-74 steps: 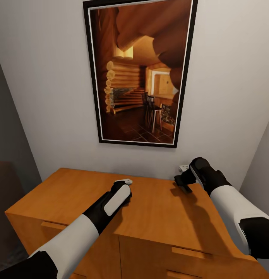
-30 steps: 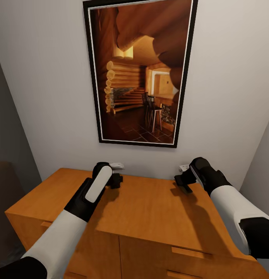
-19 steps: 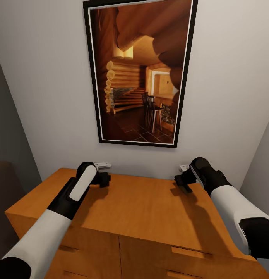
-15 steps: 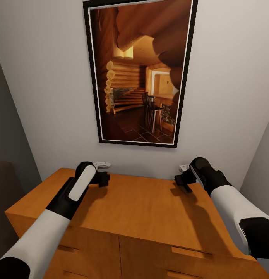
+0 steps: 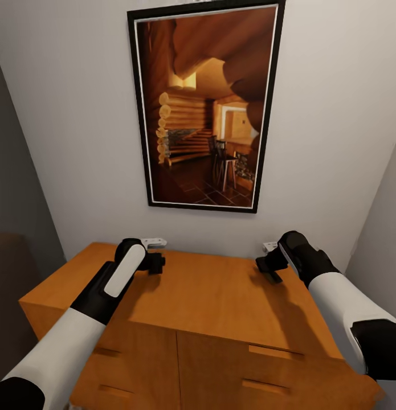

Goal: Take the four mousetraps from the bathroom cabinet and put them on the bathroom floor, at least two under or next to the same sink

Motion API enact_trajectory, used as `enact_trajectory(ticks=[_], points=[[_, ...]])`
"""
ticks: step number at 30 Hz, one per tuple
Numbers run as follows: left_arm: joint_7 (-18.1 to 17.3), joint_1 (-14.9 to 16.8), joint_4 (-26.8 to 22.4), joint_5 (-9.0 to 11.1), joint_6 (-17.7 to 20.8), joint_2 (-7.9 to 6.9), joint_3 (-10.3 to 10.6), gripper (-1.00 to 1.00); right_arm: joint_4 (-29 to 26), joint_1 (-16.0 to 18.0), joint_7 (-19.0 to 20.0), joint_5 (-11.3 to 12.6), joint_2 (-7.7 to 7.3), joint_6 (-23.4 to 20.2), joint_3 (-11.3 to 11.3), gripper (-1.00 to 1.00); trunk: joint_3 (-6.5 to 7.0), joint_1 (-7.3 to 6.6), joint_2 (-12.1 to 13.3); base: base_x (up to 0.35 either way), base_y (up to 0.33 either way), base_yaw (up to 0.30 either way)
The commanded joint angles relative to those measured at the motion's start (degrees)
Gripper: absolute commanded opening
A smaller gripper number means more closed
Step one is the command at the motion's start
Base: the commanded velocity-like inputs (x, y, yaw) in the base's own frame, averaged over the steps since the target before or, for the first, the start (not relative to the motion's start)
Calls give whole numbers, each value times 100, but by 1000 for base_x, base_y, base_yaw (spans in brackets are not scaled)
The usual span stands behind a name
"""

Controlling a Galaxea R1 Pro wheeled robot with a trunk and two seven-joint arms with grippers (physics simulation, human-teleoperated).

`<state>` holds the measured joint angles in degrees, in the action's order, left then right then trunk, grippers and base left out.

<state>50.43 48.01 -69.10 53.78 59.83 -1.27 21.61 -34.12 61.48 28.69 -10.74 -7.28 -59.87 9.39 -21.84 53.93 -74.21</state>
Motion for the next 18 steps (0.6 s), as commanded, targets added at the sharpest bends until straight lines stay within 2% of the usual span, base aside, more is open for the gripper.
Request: enact_trajectory(ticks=[1,5,18], points=[[71,7,-6,44,17,-5,21,-100,-7,5,58,-49,-7,-13,23,-100,-7,-3,-5,-292,0,0],[72,7,-14,48,17,-6,37,-100,-6,5,58,-45,-16,-13,21,-100,-7,-3,-5,-140,0,0],[36,7,47,101,17,10,16,-100,64,11,-7,-38,-59,60,17,-100,-7,-3,-5,-7,0,0]])
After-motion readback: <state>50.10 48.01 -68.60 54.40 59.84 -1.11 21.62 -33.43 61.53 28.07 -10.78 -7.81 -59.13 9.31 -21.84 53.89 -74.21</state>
